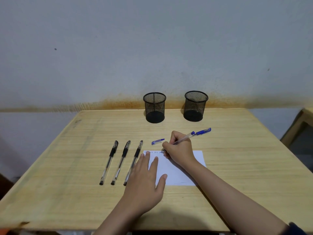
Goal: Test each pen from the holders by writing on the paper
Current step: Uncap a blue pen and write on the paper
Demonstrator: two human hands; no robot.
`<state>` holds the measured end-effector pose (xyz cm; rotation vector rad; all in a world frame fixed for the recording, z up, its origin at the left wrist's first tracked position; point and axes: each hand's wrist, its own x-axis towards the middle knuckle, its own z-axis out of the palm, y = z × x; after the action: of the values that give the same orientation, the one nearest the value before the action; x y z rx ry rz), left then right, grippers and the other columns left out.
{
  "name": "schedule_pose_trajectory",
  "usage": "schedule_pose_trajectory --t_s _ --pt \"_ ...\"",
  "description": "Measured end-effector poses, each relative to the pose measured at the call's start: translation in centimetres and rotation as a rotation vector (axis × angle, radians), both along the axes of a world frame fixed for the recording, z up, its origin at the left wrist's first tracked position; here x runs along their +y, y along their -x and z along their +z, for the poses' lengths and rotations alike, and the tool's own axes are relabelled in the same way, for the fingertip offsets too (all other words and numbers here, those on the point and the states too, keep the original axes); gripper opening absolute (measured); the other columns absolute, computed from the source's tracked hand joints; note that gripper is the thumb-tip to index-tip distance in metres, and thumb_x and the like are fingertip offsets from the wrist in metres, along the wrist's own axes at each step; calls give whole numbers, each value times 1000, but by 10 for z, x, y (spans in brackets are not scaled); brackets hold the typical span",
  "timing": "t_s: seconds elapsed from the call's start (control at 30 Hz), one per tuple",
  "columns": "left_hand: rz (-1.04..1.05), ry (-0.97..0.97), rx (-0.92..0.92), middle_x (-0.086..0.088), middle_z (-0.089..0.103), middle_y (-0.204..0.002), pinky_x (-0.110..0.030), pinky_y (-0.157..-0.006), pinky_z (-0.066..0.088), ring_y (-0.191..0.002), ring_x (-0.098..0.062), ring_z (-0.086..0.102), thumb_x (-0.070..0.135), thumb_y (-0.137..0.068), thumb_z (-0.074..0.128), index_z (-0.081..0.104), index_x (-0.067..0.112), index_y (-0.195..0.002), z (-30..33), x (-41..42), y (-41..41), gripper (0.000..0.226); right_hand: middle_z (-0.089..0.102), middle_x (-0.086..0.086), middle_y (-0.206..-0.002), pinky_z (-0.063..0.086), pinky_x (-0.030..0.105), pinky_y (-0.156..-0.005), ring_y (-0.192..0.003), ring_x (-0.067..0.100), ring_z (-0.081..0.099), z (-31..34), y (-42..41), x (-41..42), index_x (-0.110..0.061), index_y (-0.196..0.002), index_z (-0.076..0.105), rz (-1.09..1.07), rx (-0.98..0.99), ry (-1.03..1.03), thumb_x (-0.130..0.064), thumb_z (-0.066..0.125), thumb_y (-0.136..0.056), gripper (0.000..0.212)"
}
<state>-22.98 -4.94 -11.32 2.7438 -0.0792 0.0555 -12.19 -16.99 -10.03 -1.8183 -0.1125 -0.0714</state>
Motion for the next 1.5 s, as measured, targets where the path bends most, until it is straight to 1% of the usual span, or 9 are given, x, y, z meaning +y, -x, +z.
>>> schedule_pose_trajectory --t_s 0.17,0.57,0.8,0.93,1.03,1.1,1.23,1.37,1.5 --pt "0 3 -1 1 -7 -159 -33 -117 4 -145 -13 -12 51 -93 27 9 26 -147 0 1 0 62 53 21 -58 50 26 -43 -45 22 59 1 0 1 -10 -60 41 -14 6 1 4 61 -80 31" --pt "-9 3 2 2 -6 -159 -35 -117 5 -145 -13 -11 51 -94 27 10 26 -147 -1 1 0 62 52 18 -57 48 25 -41 -50 29 60 2 0 -1 -9 -61 40 -56 12 3 3 61 -80 31" --pt "-19 -27 20 -2 1 -159 -34 -116 13 -146 -15 -5 50 -93 30 16 23 -146 4 1 0 61 51 17 -52 49 31 -46 -42 25 57 -1 -1 -4 -9 -60 40 -98 88 -196 4 60 -80 31" --pt "0 -49 35 -2 24 -152 -34 -104 33 -142 -17 15 54 -90 36 36 21 -134 14 2 -10 55 54 16 -55 53 32 -49 -44 23 57 5 -3 -10 -6 -68 46 -105 173 -473 -7 67 -85 27" --pt "32 -72 -62 -1 50 -115 -32 -84 43 -116 -20 44 53 -87 43 54 17 -109 24 3 -26 43 52 12 -48 48 30 -45 -39 22 51 11 0 -13 -9 -66 47 -120 182 -590 -17 71 -83 31" --pt "62 -48 -138 0 52 -107 -32 -80 44 -106 -19 48 48 -87 46 56 17 -107 29 4 -39 38 48 8 -45 42 26 -40 -36 21 45 16 3 -16 -11 -67 48 -135 160 -585 -22 73 -81 31" --pt "84 16 -254 1 56 -111 -35 -83 44 -107 -21 49 35 -89 50 56 18 -115 34 7 -68 31 49 4 -47 34 24 -37 -35 15 40 29 10 -21 -8 -71 55 -143 106 -500 -25 76 -78 28" --pt "96 -8 -236 -1 57 -119 -34 -83 42 -111 -21 49 29 -92 48 56 20 -123 34 8 -95 33 62 4 -60 39 17 -37 -43 6 49 38 13 -25 -2 -77 67 -108 60 -400 -16 72 -81 15" --pt "99 -54 -163 -2 58 -108 -30 -73 40 -101 -20 51 27 -91 52 67 20 -107 35 4 -109 24 66 8 -69 38 16 -36 -46 8 48 42 11 -30 -8 -78 68 -80 48 -378 -10 64 -87 10"
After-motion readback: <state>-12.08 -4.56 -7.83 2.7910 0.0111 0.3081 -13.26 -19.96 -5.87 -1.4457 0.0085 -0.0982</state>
